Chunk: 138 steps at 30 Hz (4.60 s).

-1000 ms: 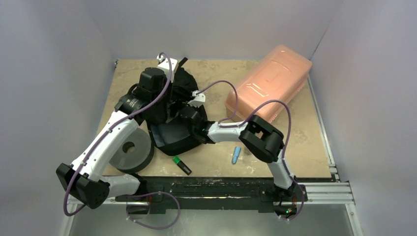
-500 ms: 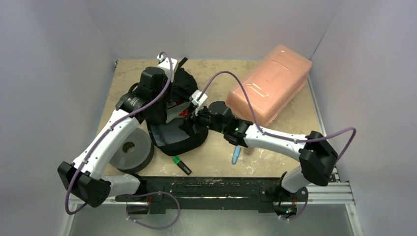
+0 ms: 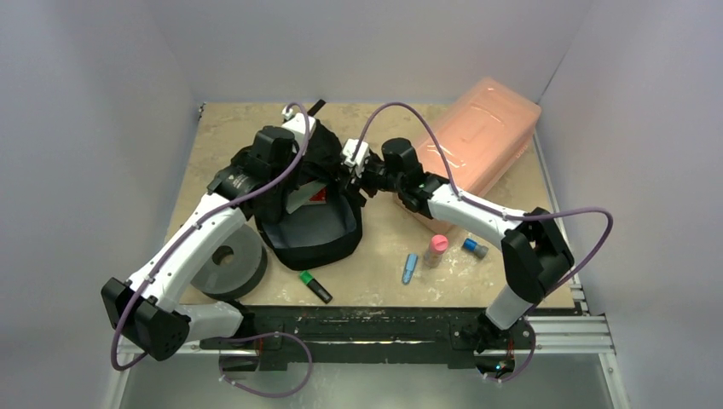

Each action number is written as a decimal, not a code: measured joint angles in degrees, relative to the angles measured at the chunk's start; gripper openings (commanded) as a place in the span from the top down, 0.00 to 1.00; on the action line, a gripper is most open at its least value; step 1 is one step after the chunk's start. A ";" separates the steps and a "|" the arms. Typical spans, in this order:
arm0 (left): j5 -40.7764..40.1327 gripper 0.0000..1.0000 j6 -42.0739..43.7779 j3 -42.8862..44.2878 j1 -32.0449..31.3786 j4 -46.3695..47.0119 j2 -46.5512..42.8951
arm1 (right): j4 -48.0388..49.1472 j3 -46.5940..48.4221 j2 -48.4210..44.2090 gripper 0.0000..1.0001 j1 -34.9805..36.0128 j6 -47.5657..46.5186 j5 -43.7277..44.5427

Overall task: Pack the student bag
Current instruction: Zip the student bag at the center of the board.

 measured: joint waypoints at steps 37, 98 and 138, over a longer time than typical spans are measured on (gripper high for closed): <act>3.37 1.00 -2.84 -5.66 -0.87 -6.10 -0.26 | -13.77 15.10 19.17 0.39 -2.14 -64.74 -6.73; 24.72 0.34 -16.44 -13.33 3.96 9.49 -12.02 | 6.73 -11.39 5.09 1.00 1.97 -20.76 5.77; 29.88 0.45 -34.40 35.98 8.17 -1.73 57.09 | 2.82 -26.34 -15.39 1.00 21.09 30.73 18.45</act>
